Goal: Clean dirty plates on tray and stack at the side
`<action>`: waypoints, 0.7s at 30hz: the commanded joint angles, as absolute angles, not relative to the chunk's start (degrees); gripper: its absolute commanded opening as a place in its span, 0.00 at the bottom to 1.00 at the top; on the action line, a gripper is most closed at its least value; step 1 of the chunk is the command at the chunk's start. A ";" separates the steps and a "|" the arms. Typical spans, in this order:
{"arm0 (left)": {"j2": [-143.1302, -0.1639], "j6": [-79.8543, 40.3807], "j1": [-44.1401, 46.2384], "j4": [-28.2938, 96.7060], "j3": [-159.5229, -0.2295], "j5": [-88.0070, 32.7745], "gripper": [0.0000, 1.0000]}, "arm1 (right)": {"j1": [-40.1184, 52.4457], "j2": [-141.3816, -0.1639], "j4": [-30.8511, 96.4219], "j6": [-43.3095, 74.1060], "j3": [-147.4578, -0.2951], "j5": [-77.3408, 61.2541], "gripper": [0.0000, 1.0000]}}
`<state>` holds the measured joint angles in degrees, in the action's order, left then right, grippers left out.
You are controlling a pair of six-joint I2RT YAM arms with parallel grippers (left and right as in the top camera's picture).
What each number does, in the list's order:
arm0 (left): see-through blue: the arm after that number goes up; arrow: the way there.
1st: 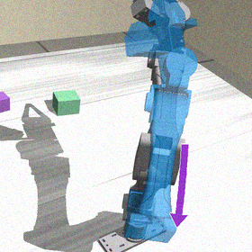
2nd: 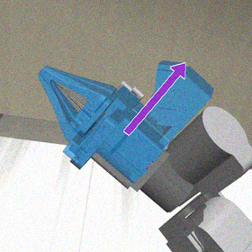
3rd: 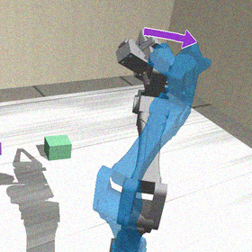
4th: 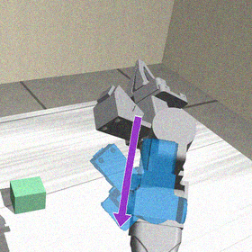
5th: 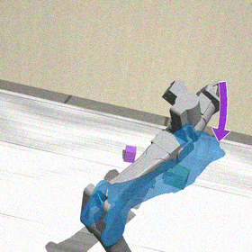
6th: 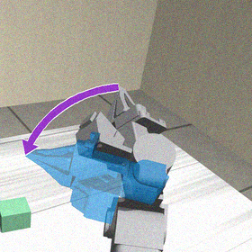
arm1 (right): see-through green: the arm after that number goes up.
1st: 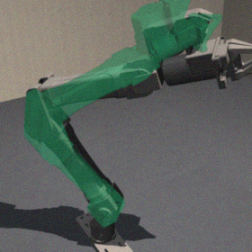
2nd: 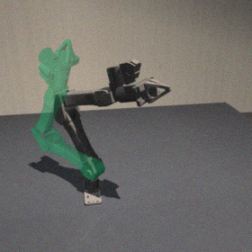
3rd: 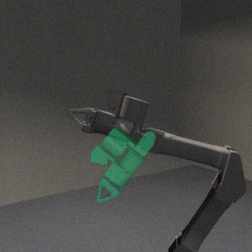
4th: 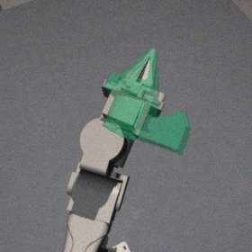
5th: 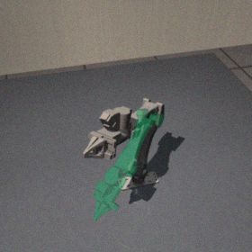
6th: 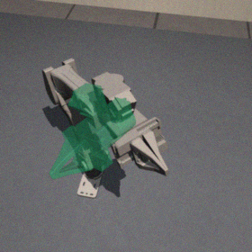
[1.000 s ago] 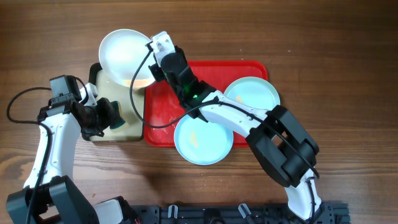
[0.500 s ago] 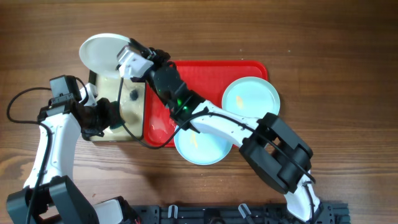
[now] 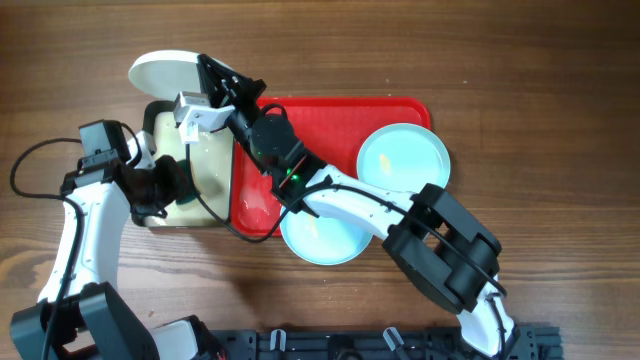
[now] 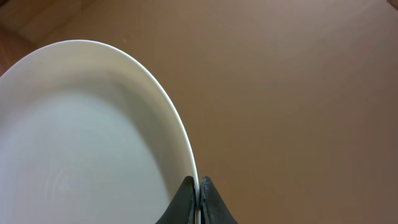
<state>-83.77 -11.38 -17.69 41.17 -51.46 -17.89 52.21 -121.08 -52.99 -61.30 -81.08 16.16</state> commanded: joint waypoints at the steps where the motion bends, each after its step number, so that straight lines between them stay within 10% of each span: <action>1: -83.26 -10.74 -17.85 40.12 -51.27 -17.98 0.04 | 52.34 -121.73 -53.60 -63.33 -81.52 16.53 0.04; 21: -83.26 -10.85 -17.85 39.44 -51.27 -17.96 0.04 | 52.49 -121.73 -53.10 -64.64 -81.52 13.58 0.04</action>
